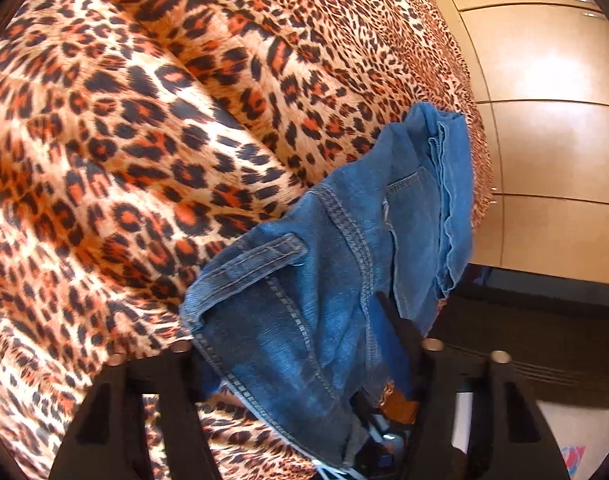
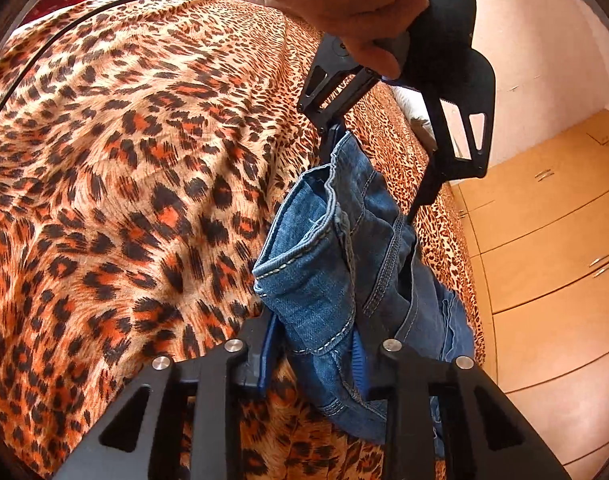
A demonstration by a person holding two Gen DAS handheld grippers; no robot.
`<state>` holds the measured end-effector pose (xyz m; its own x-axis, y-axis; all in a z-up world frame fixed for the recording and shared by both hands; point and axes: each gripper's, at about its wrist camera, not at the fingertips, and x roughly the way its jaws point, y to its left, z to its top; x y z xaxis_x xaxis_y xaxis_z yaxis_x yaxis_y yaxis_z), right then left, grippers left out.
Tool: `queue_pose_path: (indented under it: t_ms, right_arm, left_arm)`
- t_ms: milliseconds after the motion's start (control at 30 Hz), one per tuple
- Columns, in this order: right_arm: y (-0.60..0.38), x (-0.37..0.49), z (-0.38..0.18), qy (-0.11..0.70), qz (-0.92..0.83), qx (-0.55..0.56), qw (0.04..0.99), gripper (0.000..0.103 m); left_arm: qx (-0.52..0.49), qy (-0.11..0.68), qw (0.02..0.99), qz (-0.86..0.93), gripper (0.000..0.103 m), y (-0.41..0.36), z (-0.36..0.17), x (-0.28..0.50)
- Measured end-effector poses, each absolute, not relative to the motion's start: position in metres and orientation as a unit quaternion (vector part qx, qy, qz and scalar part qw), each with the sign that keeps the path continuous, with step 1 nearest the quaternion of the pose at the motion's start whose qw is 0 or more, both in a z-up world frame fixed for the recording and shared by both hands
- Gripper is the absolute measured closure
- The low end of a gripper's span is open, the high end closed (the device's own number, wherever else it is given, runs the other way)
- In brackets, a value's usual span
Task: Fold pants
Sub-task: 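Lift the waistband with the left gripper and fold it over toward the right gripper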
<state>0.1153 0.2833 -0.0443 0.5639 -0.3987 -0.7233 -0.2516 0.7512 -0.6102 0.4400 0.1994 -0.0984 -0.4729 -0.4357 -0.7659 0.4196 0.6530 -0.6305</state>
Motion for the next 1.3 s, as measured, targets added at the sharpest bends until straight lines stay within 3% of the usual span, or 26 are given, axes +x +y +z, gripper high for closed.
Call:
queue_pose_path:
  t_ms: [33,133,433,700,967,1100,1167,1300]
  right_arm:
    - [0.279,0.116,-0.037,0.468,-0.041,-0.336,0.816,0.077]
    - [0.267,0.119,-0.012,0.466,-0.039,-0.310,0.828,0.078]
    - [0.201,0.137,0.060,0.455,-0.055,-0.229,0.859,0.079]
    - [0.074,0.126,0.094,0.447,-0.091,-0.094,0.885,0.079]
    - [-0.091,0.104,0.053,0.483,-0.100,0.093,0.865,0.079]
    - [-0.164,0.084,-0.011,0.528,-0.088,0.263,0.802,0.077]
    - [-0.183,0.078,-0.031,0.546,-0.061,0.301,0.780,0.072]
    - [-0.212,0.076,-0.036,0.554,0.020,0.344,0.758,0.064]
  left_arm:
    - [-0.002,0.748,0.519,-0.414,0.070,0.202,-0.094,0.439]
    - [-0.034,0.740,0.525,-0.419,0.081,0.215,-0.075,0.438]
    - [-0.096,0.690,0.556,-0.453,0.084,0.189,0.004,0.432]
    - [-0.080,0.673,0.568,-0.467,0.084,0.055,0.033,0.409]
    - [0.004,0.725,0.539,-0.428,0.084,-0.125,-0.035,0.358]
    - [0.088,0.747,0.539,-0.379,0.082,-0.178,-0.082,0.333]
    - [0.087,0.748,0.539,-0.376,0.075,-0.186,-0.077,0.331]
    - [0.057,0.742,0.549,-0.379,0.070,-0.184,-0.044,0.336]
